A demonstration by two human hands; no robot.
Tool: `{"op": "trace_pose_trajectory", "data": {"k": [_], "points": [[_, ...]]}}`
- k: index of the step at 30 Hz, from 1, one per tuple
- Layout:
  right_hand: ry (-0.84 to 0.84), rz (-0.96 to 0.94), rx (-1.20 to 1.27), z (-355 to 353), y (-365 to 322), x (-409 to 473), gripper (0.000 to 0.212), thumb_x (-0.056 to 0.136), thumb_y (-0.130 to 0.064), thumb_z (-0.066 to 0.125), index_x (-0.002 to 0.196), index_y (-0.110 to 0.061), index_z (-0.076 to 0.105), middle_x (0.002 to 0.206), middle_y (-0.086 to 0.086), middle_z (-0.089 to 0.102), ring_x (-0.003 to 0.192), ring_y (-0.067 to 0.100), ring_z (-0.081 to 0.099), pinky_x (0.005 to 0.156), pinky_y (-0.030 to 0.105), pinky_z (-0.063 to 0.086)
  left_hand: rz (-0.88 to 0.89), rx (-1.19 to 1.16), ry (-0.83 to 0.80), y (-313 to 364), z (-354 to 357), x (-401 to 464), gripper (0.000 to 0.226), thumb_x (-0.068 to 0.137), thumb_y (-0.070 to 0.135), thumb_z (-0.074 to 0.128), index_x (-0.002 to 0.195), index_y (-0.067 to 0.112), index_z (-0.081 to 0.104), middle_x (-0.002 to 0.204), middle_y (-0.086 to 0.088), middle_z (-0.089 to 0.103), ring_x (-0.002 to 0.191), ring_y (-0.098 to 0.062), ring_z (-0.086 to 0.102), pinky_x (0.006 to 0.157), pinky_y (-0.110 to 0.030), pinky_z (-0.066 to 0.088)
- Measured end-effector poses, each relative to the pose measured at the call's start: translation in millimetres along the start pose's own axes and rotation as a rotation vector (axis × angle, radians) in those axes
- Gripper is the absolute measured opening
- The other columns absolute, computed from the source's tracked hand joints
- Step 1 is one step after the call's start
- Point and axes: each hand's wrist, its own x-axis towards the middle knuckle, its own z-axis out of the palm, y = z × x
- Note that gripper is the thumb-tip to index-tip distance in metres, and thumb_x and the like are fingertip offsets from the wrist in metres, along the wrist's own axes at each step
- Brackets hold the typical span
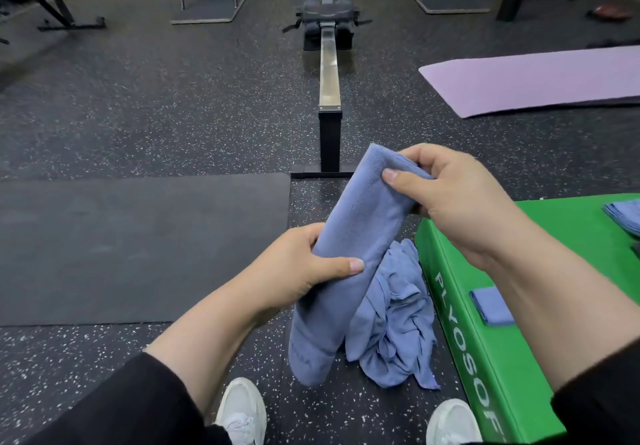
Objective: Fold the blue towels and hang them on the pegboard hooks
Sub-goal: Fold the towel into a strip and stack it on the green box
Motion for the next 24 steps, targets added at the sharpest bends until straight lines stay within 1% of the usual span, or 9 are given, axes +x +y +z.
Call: {"op": "trace_pose_trajectory", "data": {"k": [2,5,9,13,15,18,20,22,24], "points": [[0.027,0.012,-0.023,-2,4,2,0.01,0.089,-0.025,0.072,0.096,-0.018,0.073,0.092,0.004,0.077,0.079,0.011,0.063,0.075,0.036,0.05,-0.032,0.026,0.003,-4,-4,-2,0.029,0.082,0.022,0.084,0.109,0.02,0.074,0.104,0.006,0.078,0.102,-0.013,0.073,0.099,-0.046,0.055],[0.061,0.024,-0.024,-4,9,4,0.011,0.088,-0.029,0.071,0.095,-0.021,0.074,0.097,0.009,0.076,0.082,0.016,0.065,0.08,0.041,0.05,-0.058,0.097,0.021,-10,-11,-3,0.034,0.076,0.03,0.087,0.105,0.021,0.074,0.1,0.003,0.078,0.102,-0.018,0.073,0.099,-0.046,0.053],[0.128,0.053,0.005,-11,15,7,0.006,0.094,-0.022,0.067,0.092,-0.02,0.072,0.096,0.01,0.075,0.081,0.017,0.065,0.079,0.046,0.054,-0.102,0.183,0.005,-21,-20,-6,0.032,0.073,0.036,0.087,0.098,0.023,0.073,0.093,0.002,0.078,0.088,-0.015,0.072,0.083,-0.037,0.054],[0.199,0.114,0.053,-22,23,9,0.008,0.098,-0.019,0.064,0.092,-0.019,0.069,0.092,0.01,0.07,0.085,0.023,0.064,0.091,0.058,0.054,-0.159,0.252,-0.023,-34,-26,-10,0.037,0.066,0.045,0.087,0.093,0.026,0.07,0.093,-0.001,0.075,0.077,-0.015,0.064,0.073,-0.034,0.046],[0.234,0.147,0.073,-30,28,7,0.009,0.1,-0.018,0.061,0.093,-0.018,0.067,0.091,0.009,0.07,0.085,0.024,0.065,0.092,0.056,0.054,-0.181,0.285,-0.06,-38,-28,-12,0.045,0.06,0.05,0.086,0.094,0.027,0.07,0.095,-0.003,0.075,0.076,-0.014,0.061,0.073,-0.034,0.046],[0.272,0.197,0.134,-42,35,4,0.009,0.102,-0.016,0.057,0.098,-0.013,0.064,0.088,0.007,0.068,0.079,0.021,0.064,0.089,0.048,0.054,-0.213,0.31,-0.115,-43,-27,-16,0.052,0.055,0.053,0.087,0.096,0.025,0.071,0.098,-0.006,0.075,0.082,-0.021,0.067,0.081,-0.037,0.05],[0.293,0.221,0.157,-52,42,1,0.01,0.102,-0.016,0.056,0.106,-0.009,0.063,0.089,0.008,0.067,0.078,0.02,0.063,0.086,0.045,0.054,-0.232,0.323,-0.123,-45,-25,-16,0.058,0.053,0.055,0.086,0.096,0.018,0.071,0.097,-0.011,0.075,0.077,-0.019,0.063,0.076,-0.035,0.047],[0.301,0.252,0.163,-61,49,-3,0.013,0.103,-0.017,0.056,0.11,-0.008,0.062,0.093,0.009,0.066,0.081,0.021,0.062,0.084,0.042,0.055,-0.232,0.308,-0.105,-47,-21,-16,0.05,0.06,0.048,0.088,0.093,0.015,0.07,0.086,-0.01,0.074,0.071,-0.016,0.058,0.069,-0.032,0.041],[0.321,0.287,0.174,-74,55,-7,0.01,0.102,-0.018,0.057,0.103,-0.01,0.064,0.094,0.009,0.067,0.083,0.02,0.063,0.084,0.04,0.056,-0.221,0.295,-0.099,-46,-17,-14,0.037,0.067,0.037,0.09,0.089,0.015,0.069,0.074,-0.001,0.068,0.067,-0.016,0.054,0.064,-0.029,0.037]]}}
